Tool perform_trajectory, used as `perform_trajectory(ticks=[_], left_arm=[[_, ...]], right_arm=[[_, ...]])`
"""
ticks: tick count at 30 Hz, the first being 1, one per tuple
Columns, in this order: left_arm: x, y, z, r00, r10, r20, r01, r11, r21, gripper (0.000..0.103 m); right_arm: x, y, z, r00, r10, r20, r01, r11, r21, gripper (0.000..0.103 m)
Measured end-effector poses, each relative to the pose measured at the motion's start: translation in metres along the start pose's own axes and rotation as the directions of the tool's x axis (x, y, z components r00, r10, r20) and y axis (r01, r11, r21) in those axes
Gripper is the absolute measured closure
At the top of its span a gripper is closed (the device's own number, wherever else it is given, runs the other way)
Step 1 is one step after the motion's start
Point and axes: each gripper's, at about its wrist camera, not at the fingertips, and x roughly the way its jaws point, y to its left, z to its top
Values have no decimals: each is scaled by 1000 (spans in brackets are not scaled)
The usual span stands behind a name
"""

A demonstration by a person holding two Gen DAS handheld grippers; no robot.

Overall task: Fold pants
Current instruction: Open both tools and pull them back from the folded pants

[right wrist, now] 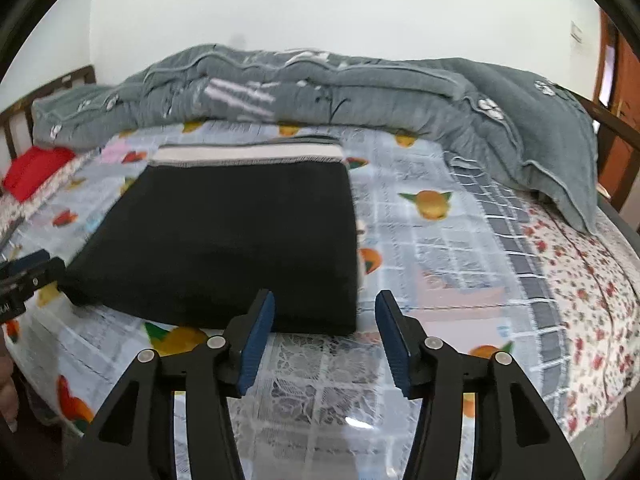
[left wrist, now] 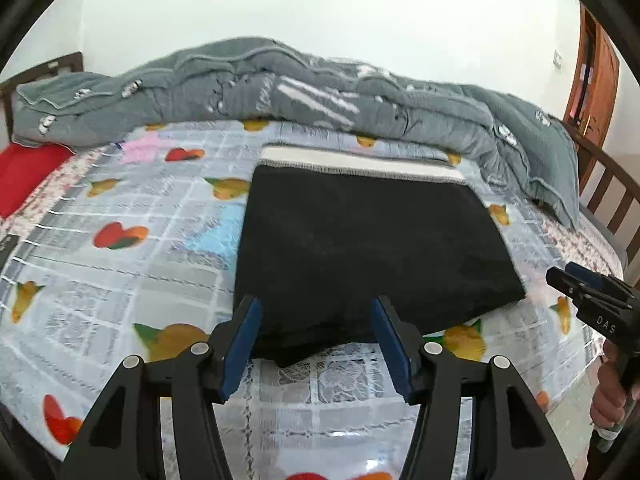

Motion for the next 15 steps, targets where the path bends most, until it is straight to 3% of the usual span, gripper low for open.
perform_trajectory(ticks=[3, 5, 6, 7, 10, 15], left_arm=[[-27, -2, 4, 1000, 3, 26, -3, 1000, -20, 36], [-45, -6, 5, 999, 17, 46, -17, 1000, -8, 24], [-54, -9, 5, 998, 24, 54, -24, 1000, 4, 24], [-60, -10, 4, 998, 35, 61, -35, 999, 8, 24], [-82, -17, 0, 994, 66, 82, -69, 997, 24, 20], [-102, -18, -5, 988, 106, 109, -110, 993, 39, 18]], right_arm=[[-21, -7, 5, 1000, -17, 6, 17, 999, 30, 50], [-38, -9, 6, 998, -43, 39, 42, 999, 30, 35], [-45, -10, 5, 997, -52, 57, 51, 998, 28, 20], [-52, -10, 5, 995, -58, 79, 56, 998, 26, 12], [-69, -10, -1, 993, -63, 100, 60, 998, 32, 6], [-80, -13, -13, 994, -51, 94, 45, 997, 58, 6]])
